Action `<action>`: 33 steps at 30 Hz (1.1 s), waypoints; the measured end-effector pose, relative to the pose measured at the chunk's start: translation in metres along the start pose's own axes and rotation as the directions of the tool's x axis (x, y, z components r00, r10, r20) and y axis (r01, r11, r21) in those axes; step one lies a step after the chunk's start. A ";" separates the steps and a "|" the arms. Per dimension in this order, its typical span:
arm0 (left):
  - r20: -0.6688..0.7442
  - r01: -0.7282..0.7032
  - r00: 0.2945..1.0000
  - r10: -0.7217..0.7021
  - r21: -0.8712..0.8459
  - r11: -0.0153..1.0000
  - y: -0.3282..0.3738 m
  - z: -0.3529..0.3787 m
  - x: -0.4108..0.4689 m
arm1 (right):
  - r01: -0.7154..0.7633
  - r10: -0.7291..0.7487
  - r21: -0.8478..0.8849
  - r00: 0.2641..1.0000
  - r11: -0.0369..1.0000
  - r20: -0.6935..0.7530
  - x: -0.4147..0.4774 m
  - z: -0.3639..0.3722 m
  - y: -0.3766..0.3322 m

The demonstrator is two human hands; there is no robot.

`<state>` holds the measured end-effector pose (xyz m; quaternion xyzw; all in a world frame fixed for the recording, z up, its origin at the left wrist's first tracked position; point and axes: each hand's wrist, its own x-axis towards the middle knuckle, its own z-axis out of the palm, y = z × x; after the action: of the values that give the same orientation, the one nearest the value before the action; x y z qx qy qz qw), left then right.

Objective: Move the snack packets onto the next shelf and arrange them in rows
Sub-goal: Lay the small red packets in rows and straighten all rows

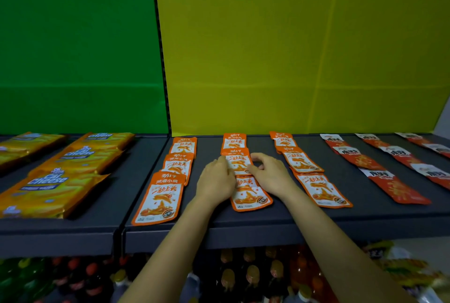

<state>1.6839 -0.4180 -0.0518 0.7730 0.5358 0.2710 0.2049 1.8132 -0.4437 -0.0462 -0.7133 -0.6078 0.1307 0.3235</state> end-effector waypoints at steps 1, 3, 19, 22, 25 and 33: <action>-0.006 -0.003 1.000 0.003 -0.018 1.000 0.001 -0.003 -0.002 | 0.009 -0.009 0.000 1.000 1.000 -0.015 -0.001 -0.001 0.000; -0.036 -0.013 0.999 0.012 -0.029 0.999 0.002 -0.013 -0.007 | 0.044 -0.044 0.000 0.998 0.999 -0.052 -0.002 -0.004 -0.004; -0.022 0.036 0.999 -0.035 0.040 0.999 -0.096 -0.095 -0.043 | 0.095 -0.116 0.133 0.980 0.987 0.159 -0.030 0.065 -0.101; -0.031 -0.018 0.999 0.022 0.123 0.992 -0.102 -0.091 -0.043 | 0.081 -0.088 0.066 0.990 0.995 0.112 -0.033 0.079 -0.103; -0.047 -0.048 0.997 0.058 0.179 0.983 -0.104 -0.089 -0.044 | 0.074 -0.074 -0.002 0.995 0.997 0.061 -0.034 0.086 -0.102; -0.204 -0.147 0.964 0.170 0.121 0.982 -0.100 -0.087 -0.048 | 0.144 -0.147 -0.037 0.979 0.989 -0.141 -0.059 0.057 -0.092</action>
<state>1.5433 -0.4265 -0.0549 0.7894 0.5047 0.3394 0.0828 1.6950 -0.4778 -0.0443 -0.6786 -0.6352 0.0472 0.3656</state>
